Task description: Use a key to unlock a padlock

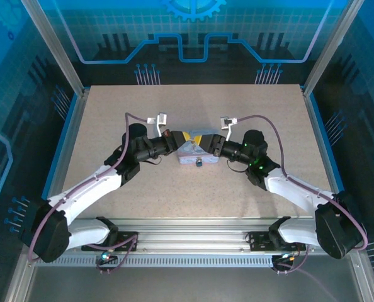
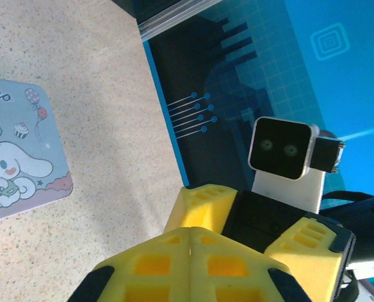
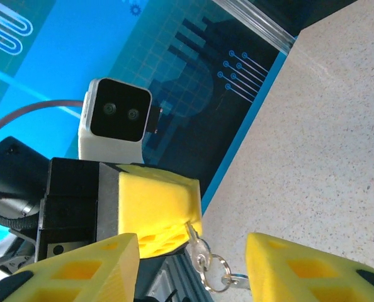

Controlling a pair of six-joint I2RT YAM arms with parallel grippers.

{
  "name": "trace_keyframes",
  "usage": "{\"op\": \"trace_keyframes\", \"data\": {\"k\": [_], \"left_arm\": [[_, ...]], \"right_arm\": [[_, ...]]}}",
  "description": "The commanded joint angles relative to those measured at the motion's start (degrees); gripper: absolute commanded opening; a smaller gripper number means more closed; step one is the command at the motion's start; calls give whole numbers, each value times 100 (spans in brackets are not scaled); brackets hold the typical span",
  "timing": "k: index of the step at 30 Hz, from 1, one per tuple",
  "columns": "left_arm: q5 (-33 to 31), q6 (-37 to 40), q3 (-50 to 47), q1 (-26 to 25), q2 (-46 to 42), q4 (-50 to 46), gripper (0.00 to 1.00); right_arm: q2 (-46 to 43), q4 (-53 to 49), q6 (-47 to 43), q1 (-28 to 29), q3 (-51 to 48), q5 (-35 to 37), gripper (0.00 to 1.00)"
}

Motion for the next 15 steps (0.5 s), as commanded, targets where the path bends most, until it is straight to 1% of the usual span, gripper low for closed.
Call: {"op": "trace_keyframes", "data": {"k": [1, 15], "left_arm": [[-117, -103, -80, -41, -197, 363, 0], [-173, -267, -180, -41, -215, 609, 0]], "right_arm": [[32, 487, 223, 59, -13, 109, 50], [271, 837, 375, 278, 150, 42, 35]]}}
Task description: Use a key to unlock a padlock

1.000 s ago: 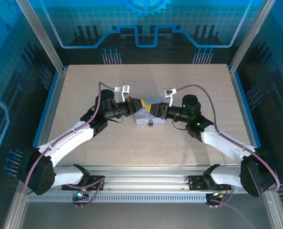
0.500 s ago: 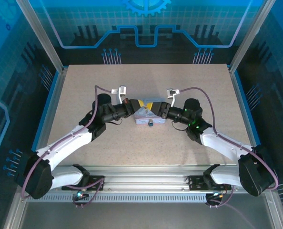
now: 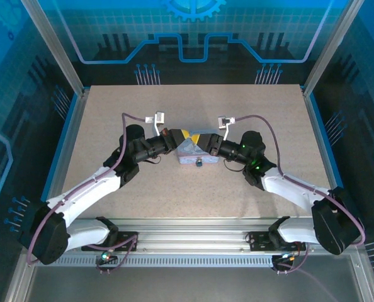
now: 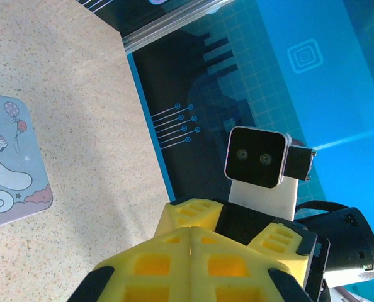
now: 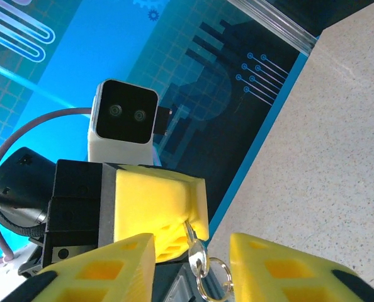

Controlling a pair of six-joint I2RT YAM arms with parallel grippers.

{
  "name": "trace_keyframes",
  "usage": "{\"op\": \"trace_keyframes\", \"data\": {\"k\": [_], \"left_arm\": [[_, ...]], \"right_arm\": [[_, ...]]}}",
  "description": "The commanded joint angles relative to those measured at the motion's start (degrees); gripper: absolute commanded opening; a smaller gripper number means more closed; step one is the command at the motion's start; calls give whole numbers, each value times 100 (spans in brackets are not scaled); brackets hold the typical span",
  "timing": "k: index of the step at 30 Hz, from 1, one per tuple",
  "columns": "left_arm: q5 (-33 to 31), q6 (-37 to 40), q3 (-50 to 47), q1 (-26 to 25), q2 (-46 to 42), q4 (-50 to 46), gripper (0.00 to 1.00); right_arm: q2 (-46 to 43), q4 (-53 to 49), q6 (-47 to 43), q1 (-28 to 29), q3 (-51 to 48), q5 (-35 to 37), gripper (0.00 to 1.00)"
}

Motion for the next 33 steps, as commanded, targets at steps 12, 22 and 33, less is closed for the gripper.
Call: {"op": "trace_keyframes", "data": {"k": [12, 22, 33], "left_arm": [[-201, -122, -170, -43, -143, 384, 0], [-183, -124, -227, -41, -178, 461, 0], [-148, -127, -294, -42, -292, 446, 0]], "right_arm": [[161, 466, 168, 126, 138, 51, 18], [85, 284, 15, 111, 128, 103, 0], [-114, -177, -257, 42, 149, 112, 0]]}}
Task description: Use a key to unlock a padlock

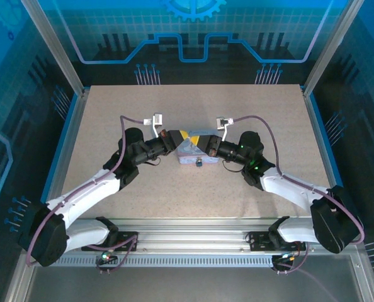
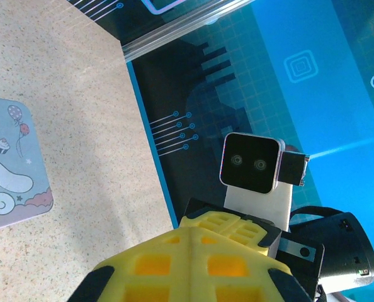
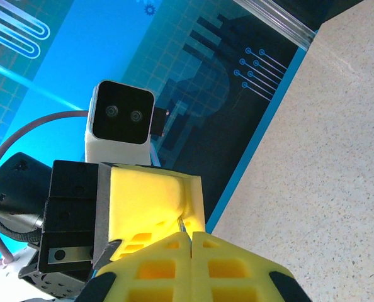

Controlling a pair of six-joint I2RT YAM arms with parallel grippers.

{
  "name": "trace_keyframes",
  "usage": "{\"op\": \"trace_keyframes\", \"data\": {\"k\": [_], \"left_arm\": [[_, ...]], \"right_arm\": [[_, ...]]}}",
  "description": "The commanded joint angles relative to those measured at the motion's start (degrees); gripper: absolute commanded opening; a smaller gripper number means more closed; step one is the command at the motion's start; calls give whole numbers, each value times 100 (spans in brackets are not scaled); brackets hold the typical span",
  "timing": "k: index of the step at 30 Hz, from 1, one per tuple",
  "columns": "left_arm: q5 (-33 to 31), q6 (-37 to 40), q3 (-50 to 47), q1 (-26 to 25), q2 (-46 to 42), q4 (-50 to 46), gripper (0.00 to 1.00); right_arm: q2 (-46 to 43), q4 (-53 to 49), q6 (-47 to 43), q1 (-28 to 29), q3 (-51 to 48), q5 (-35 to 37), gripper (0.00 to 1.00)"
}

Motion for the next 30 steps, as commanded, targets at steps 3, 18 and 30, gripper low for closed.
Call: {"op": "trace_keyframes", "data": {"k": [3, 18, 30], "left_arm": [[27, 15, -60, -35, -192, 149, 0], [-218, 274, -62, -31, -510, -457, 51], [-1208, 1120, 149, -31, -401, -2984, 83]], "right_arm": [[-184, -201, -229, -11, 155, 106, 0], [-609, -1762, -1097, -231, 384, 72, 0], [-1000, -5580, -3261, -962, 1432, 1731, 0]]}}
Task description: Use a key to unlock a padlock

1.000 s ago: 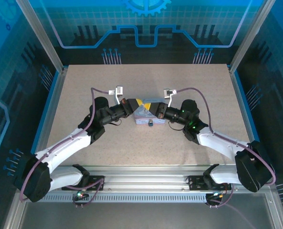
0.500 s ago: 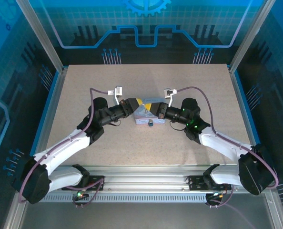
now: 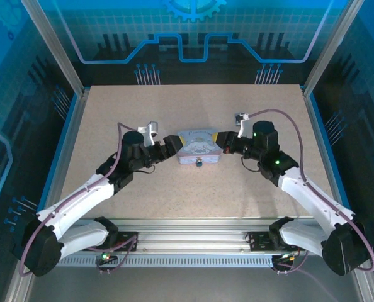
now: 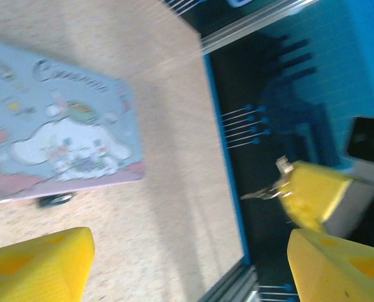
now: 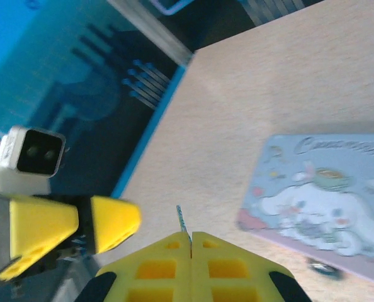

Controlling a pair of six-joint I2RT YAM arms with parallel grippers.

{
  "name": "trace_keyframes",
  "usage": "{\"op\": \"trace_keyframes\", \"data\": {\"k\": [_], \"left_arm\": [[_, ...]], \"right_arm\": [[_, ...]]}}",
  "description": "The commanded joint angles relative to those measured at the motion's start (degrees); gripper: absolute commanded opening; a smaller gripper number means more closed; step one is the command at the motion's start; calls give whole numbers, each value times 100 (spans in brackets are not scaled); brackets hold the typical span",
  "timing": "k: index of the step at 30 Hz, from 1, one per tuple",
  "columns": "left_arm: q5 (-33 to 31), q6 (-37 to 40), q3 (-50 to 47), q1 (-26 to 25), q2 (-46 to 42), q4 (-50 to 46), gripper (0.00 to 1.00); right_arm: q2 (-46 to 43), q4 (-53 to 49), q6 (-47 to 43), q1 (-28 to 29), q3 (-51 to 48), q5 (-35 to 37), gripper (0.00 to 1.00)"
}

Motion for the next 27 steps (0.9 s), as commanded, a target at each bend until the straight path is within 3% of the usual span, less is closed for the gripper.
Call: {"op": "trace_keyframes", "data": {"k": [1, 7, 10, 19, 27], "left_arm": [[-517, 410, 148, -12, 214, -948, 83], [-798, 459, 198, 5, 1066, -911, 86], [-750, 564, 475, 74, 1644, -772, 86], [-537, 602, 1088, 442, 2797, -296, 86], [-221, 694, 1428, 488, 3334, -128, 85]], "right_arm": [[166, -1717, -1107, -121, 610, 1172, 0], [1169, -2943, -1592, -158, 1410, 2877, 0], [1726, -3157, -1714, -162, 1652, 3362, 0], [2884, -3037, -1723, 123, 1775, 3495, 0], [3301, -2878, -1623, 543, 1749, 3389, 0]]}}
